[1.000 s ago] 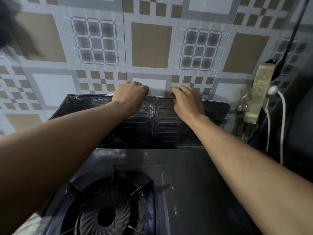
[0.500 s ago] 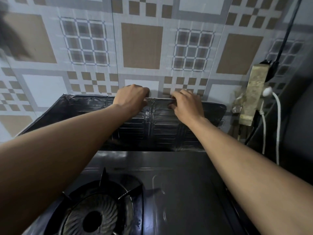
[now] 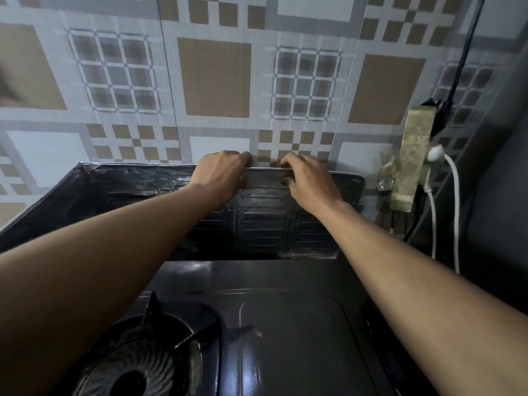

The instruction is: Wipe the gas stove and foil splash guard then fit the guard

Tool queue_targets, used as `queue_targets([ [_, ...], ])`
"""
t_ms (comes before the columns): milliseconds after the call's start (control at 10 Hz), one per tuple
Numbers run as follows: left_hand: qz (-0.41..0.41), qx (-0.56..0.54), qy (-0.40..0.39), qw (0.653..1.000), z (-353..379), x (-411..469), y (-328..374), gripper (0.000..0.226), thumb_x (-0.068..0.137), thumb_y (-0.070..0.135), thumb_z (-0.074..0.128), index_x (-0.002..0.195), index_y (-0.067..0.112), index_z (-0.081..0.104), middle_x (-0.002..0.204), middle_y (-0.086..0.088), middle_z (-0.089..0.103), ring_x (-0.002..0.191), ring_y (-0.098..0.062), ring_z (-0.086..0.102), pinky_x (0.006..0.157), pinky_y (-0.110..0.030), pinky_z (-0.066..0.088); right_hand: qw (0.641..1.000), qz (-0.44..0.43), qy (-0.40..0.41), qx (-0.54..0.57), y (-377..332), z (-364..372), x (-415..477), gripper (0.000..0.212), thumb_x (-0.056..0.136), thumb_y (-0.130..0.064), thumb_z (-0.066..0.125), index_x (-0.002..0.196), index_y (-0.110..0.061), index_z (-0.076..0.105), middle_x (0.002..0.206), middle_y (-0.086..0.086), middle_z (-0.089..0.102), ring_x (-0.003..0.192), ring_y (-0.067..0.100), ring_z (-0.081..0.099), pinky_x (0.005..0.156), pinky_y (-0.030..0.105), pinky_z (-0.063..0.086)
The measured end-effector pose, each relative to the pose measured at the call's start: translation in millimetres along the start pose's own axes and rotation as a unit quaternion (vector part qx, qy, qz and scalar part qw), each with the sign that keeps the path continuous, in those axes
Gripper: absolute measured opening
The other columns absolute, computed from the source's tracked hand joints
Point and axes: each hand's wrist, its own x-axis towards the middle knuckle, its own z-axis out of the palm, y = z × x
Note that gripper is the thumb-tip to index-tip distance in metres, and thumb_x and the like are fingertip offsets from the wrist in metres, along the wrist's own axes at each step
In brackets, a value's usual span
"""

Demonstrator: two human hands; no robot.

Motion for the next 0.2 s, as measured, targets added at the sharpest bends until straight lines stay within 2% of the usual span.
queue_targets([
  [100,-0.003,0.000,-0.011,1.000,-1.1,1.6,4.3,0.033,0.090,0.031,0.070,0.119,0.020,0.060,0.105,-0.006,0.070,0.087,-0.030,0.066,0.071,-0.039,0.052,1.000,-0.004,0.002,0.005,5.6,-3.7,-4.3,0.029,0.089,0.003,0.062,0.114,-0.011,0.062,0.111,0.008,0.067,0.100,0.028,0.060,0.083,0.045,0.053],
  [200,-0.009,0.015,-0.002,1.000,-1.4,2.7,6.3,0.035,0.089,0.033,0.070,0.119,0.021,0.058,0.108,-0.004,0.069,0.094,-0.029,0.064,0.080,-0.038,0.044,0.999,-0.029,0.030,-0.026,7.6,-3.6,-5.1,0.035,0.086,0.009,0.060,0.116,-0.009,0.064,0.111,0.007,0.067,0.101,0.028,0.058,0.087,0.043,0.051],
])
